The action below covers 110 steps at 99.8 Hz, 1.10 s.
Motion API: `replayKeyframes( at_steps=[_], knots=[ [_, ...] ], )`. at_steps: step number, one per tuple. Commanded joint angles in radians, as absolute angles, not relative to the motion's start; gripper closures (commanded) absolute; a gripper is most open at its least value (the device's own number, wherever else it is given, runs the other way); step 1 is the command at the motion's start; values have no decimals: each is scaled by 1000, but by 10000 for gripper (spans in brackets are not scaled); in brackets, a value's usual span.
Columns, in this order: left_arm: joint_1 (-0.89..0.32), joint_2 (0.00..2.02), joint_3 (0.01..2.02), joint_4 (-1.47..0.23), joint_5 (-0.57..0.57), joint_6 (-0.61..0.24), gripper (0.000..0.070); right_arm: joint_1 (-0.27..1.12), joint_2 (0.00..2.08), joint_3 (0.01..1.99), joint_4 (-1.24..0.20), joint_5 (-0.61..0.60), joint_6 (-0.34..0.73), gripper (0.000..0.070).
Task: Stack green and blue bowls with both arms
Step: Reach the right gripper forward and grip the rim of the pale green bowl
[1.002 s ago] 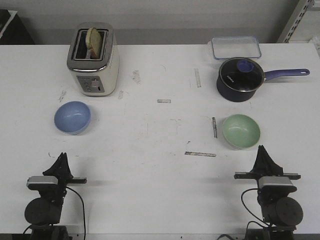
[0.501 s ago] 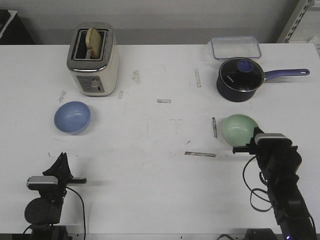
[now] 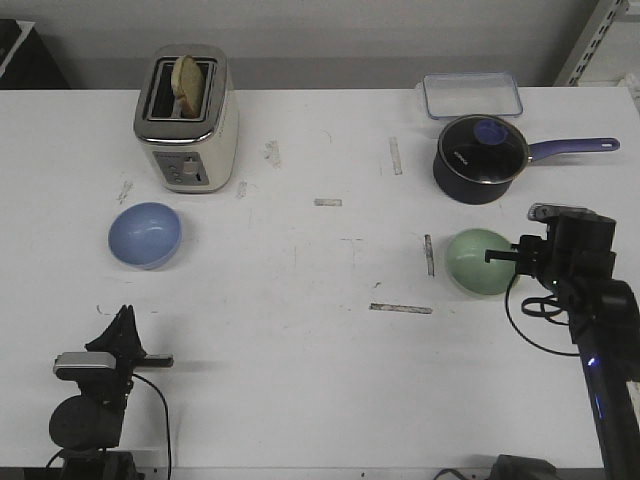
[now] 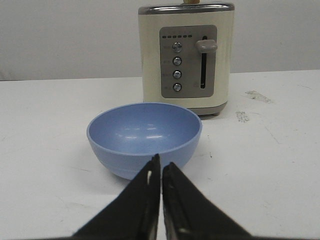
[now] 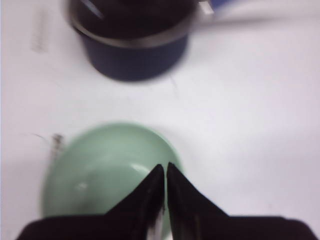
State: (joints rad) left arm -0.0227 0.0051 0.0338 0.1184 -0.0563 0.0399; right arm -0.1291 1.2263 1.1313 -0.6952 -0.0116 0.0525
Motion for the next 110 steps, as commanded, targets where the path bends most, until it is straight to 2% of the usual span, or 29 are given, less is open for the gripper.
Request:
replayKeyframes(
  at_steps=[1,5,8,19,23,35,48,83,89,110],
  knots=[
    [-23,3,13,131,-60,52,698,-159,1271,1180,-736,-28,115,688],
    [-23,3,13,131,-60,52,698,-181,1289,1195,-755,-59,117,675],
    [-23,3,13,131,-60,52,698,-197,1301,1203,-764,-86,117,640],
    [-23,3,13,131,-60,52,698,-250,1332,1208,-774,-200,139,353],
    [-23,3,13,131,-60,52,698,-270,1341,1208,-783,-237,138,276],
    [-23,3,13,131,-60,52,698,-313,1362,1208,-797,-272,139,225],
    [-23,3,13,131,-60,52,698,-322,1384,1208,-802,-287,138,106],
    [-23,3,13,131,-60,52,698,-319,1516,1208,-793,-296,138,108],
    [-23,3,13,131,-60,52,698,-314,1539,1208,-790,-296,138,127],
    [-23,3,13,131,-60,52,698,-290,1591,1202,-781,-307,138,374]
  ],
)
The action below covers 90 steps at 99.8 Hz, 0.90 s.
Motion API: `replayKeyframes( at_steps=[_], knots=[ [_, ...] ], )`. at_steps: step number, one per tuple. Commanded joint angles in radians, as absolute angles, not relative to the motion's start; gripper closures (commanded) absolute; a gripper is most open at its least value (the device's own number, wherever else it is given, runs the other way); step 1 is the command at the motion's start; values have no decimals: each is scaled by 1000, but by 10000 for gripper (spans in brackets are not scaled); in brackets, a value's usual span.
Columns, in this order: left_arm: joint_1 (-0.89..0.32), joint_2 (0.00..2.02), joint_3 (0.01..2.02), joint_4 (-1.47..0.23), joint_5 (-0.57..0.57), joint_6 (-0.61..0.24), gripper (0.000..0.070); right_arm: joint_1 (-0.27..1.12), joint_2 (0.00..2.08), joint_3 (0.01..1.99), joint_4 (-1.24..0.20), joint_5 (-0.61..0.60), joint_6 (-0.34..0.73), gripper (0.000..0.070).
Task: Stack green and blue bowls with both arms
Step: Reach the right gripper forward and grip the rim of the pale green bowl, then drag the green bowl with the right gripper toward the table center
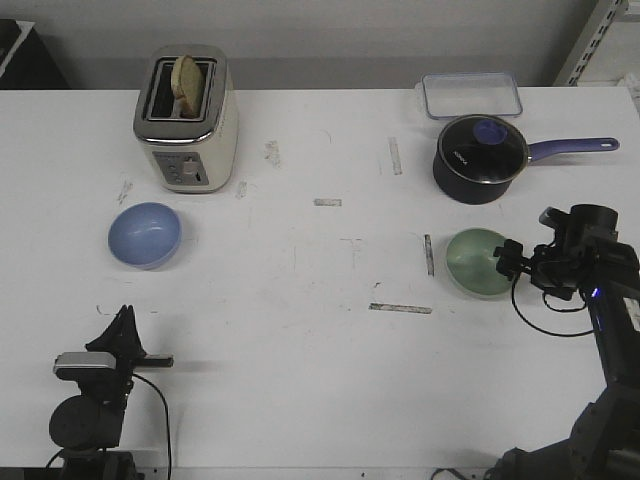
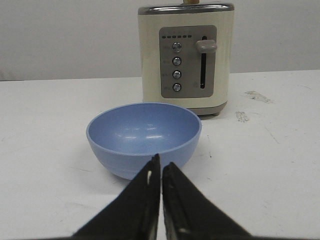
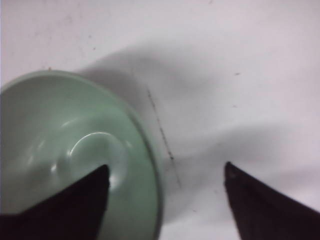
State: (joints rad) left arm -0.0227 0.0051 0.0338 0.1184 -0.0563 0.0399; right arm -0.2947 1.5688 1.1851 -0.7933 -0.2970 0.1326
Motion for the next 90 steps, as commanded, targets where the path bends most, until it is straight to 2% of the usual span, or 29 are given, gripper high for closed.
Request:
replayKeyframes(
  at_steps=[1,9,20,43,61,72,90],
  knots=[
    [-23,3,13,131,-60,52,698,-288,1591,1201,-781,-309,138,383],
    [-23,3,13,131,-60,52,698,-281,1592,1196,-778,-311,138,489],
    [-23,3,13,131,-60,52,698,-281,1592,1196,-764,-311,139,700],
    [-23,3,13,131,-60,52,698,-281,1576,1198,-760,-315,145,700],
    [-23,3,13,131,-60,52,698,-271,1508,1205,-757,-322,192,700],
    [-23,3,13,131,-60,52,698,-237,1460,1205,-755,-322,253,700],
    [-23,3,13,131,-60,52,698,-118,1420,1205,-756,-319,288,700]
  ],
)
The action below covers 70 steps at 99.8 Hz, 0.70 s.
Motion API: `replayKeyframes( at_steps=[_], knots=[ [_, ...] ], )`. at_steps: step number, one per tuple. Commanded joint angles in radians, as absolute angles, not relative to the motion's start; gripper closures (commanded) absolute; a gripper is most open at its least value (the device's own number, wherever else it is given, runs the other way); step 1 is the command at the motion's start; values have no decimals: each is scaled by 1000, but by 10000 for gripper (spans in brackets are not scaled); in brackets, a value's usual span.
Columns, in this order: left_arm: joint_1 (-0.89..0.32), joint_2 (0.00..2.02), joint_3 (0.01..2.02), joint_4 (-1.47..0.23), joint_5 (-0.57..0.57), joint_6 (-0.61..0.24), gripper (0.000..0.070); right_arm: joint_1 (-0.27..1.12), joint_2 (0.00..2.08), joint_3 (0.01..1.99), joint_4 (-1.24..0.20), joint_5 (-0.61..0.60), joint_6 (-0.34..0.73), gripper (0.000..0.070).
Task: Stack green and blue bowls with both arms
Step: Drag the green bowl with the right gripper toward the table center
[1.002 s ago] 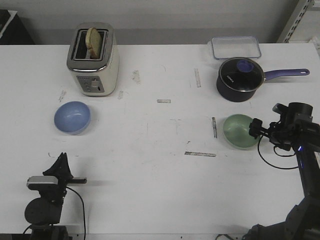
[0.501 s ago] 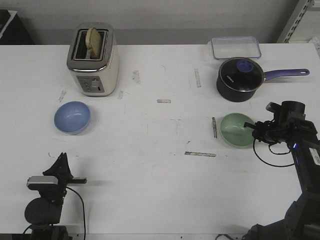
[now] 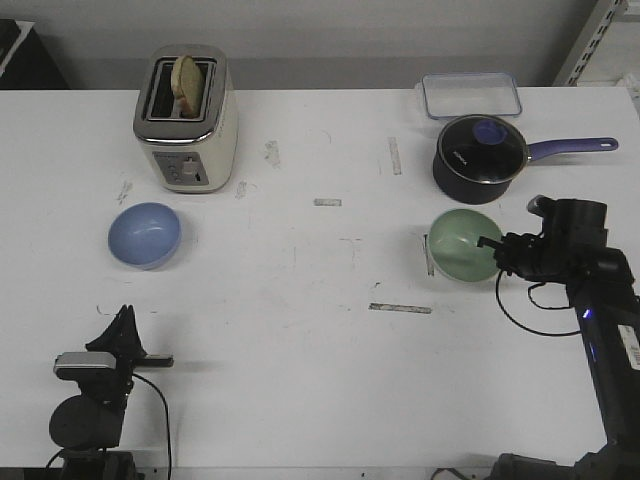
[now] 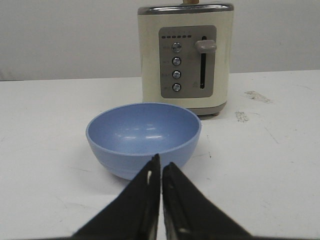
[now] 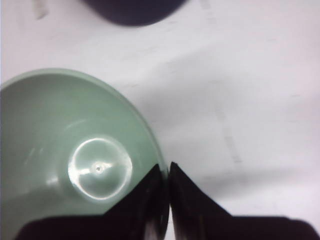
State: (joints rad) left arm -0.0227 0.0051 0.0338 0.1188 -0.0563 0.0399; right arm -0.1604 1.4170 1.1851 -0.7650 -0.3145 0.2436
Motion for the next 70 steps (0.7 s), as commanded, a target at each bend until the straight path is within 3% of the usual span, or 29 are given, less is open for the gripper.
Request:
replayKeyframes(
  at_steps=[1,44,70],
  knots=[
    [-23,3,13,131,-60,52,698,-108,1420,1205,-755,-318,294,700],
    [-23,3,13,131,-60,52,698,353,1477,1204,-658,-221,573,700],
    [-23,3,13,131,-60,52,698,519,1560,1204,-614,-126,633,700]
  ],
)
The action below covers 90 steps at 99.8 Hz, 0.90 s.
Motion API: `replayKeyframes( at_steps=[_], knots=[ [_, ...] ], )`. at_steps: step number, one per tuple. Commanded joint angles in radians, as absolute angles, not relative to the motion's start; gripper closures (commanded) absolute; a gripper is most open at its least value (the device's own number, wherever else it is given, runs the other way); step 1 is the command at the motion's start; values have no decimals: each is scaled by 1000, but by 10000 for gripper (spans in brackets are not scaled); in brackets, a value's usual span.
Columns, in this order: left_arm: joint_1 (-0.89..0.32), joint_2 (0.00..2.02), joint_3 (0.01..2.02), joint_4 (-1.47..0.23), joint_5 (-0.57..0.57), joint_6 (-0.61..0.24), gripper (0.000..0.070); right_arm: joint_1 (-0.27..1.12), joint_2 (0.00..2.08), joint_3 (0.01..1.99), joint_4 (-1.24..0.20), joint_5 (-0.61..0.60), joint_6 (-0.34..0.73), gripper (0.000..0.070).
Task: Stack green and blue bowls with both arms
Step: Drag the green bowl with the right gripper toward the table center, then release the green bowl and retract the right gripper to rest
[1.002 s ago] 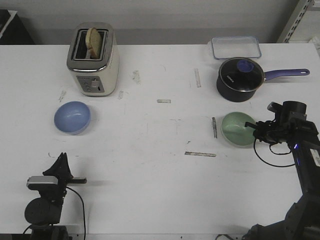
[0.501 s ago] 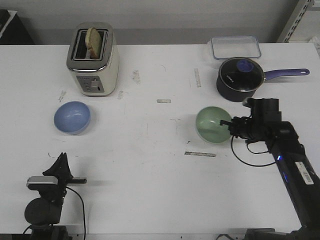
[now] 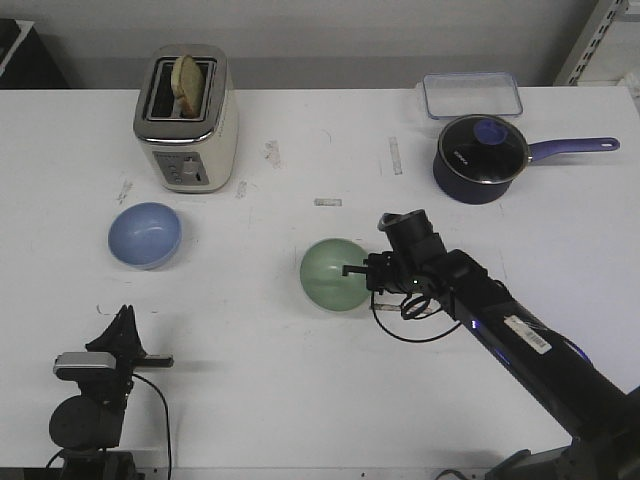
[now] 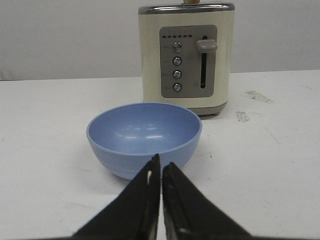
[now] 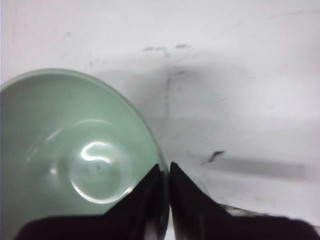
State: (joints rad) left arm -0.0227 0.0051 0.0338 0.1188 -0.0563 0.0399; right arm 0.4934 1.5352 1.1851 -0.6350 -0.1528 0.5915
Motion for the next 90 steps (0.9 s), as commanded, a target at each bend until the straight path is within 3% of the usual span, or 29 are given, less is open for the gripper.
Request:
replayKeyframes(
  at_steps=[1,53,61,74,90],
  knots=[
    [-23,3,13,131,-60,52,698,523,1563,1204,-613,-123,634,700],
    [-23,3,13,131,-60,52,698,557,1638,1204,-597,-77,650,699],
    [-23,3,13,131,-60,52,698,557,1638,1204,-588,-77,650,663],
    [-23,3,13,131,-60,52,697,557,1632,1204,-568,-77,649,517],
    [-23,3,13,131,-60,52,698,546,1579,1204,-546,-70,636,481]
  ],
)
